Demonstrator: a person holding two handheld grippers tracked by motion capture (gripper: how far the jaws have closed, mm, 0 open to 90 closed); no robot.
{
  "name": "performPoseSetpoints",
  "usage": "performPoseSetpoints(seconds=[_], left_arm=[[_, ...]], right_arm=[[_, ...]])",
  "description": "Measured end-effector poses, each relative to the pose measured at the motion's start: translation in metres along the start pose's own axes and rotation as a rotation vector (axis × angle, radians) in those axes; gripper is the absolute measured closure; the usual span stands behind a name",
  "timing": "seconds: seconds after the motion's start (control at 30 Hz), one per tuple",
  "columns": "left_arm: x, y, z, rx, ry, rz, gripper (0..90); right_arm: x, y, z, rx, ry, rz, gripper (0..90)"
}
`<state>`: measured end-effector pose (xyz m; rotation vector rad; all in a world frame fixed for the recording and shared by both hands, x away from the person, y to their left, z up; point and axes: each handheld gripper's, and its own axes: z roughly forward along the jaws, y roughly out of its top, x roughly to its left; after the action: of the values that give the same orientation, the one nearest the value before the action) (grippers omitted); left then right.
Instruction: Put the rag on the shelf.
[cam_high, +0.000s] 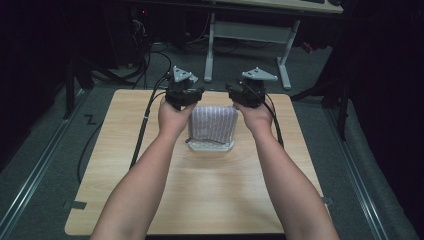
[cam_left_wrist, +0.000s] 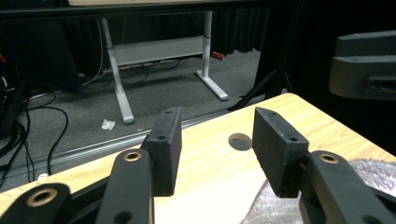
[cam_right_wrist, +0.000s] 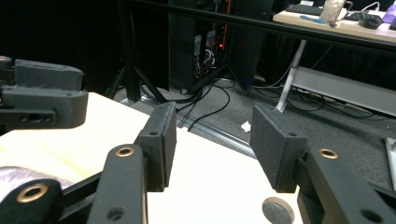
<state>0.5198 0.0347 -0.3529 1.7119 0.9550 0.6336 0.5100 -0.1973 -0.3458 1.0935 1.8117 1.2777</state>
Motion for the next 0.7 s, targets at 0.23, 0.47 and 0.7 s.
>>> performPoseSetpoints(seconds=[0.23,0.47,0.7], left_arm=[[-0.004,0.000,-0.014,-0.028,-0.007,-0.007,48.4],[-0.009,-0.008,-0.037,-0.049,-0.018,-0.009,47.2],[-0.012,-0.014,-0.058,-0.042,0.015,0.041,49.0]], right_arm=[[0.000,-0.007,-0.013,0.005,-0.004,-0.019,48.0],[-0.002,-0.016,-0.030,0.013,-0.010,-0.018,47.5],[-0.003,-0.024,-0.053,0.003,-0.004,-0.005,47.0]])
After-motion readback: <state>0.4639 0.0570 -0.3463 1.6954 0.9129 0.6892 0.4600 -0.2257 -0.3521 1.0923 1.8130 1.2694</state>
